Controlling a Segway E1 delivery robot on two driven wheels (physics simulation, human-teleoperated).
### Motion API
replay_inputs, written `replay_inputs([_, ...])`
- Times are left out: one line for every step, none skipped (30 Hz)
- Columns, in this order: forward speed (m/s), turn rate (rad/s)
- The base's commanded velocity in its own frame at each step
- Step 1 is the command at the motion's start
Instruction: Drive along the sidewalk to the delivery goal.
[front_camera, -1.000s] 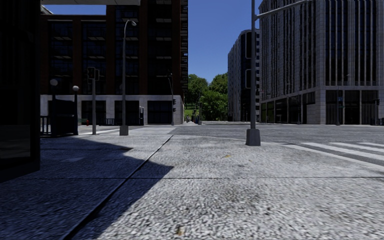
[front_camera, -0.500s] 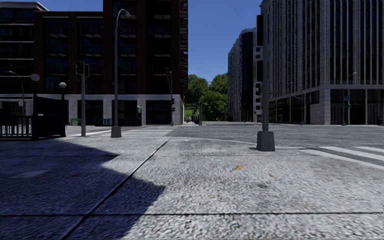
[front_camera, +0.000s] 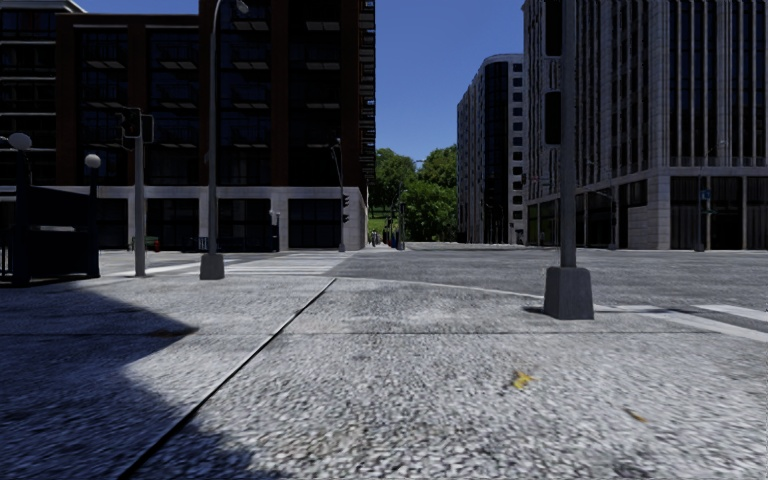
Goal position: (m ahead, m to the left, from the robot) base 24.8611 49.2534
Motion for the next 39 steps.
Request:
replay_inputs([2.0,0.0])
replay_inputs([2.0,0.0])
replay_inputs([2.0,0.0])
replay_inputs([2.0,0.0])
replay_inputs([2.0,0.0])
replay_inputs([2.0,0.0])
replay_inputs([2.0,0.0])
replay_inputs([2.0,0.21])
replay_inputs([2.0,0.46])
replay_inputs([2.0,0.64])
replay_inputs([2.0,0.8])
replay_inputs([2.0,0.8])
replay_inputs([2.0,0.84])
replay_inputs([2.0,0.85])
replay_inputs([2.0,0.85])
replay_inputs([2.0,0.85])
replay_inputs([2.0,0.65])
replay_inputs([2.0,0.65])
replay_inputs([2.0,0.36])
replay_inputs([2.0,0.08])
replay_inputs([2.0,0.0])
replay_inputs([2.0,0.0])
replay_inputs([2.0,0.0])
replay_inputs([2.0,0.0])
replay_inputs([2.0,0.0])
replay_inputs([2.0,0.0])
replay_inputs([2.0,0.0])
replay_inputs([2.0,0.0])
replay_inputs([2.0,0.0])
replay_inputs([2.0,0.0])
replay_inputs([2.0,0.0])
replay_inputs([2.0,0.0])
replay_inputs([2.0,0.0])
replay_inputs([2.0,0.29])
replay_inputs([2.0,0.29])
replay_inputs([2.0,0.53])
replay_inputs([2.0,0.66])
replay_inputs([2.0,0.73])
replay_inputs([2.0,0.76])
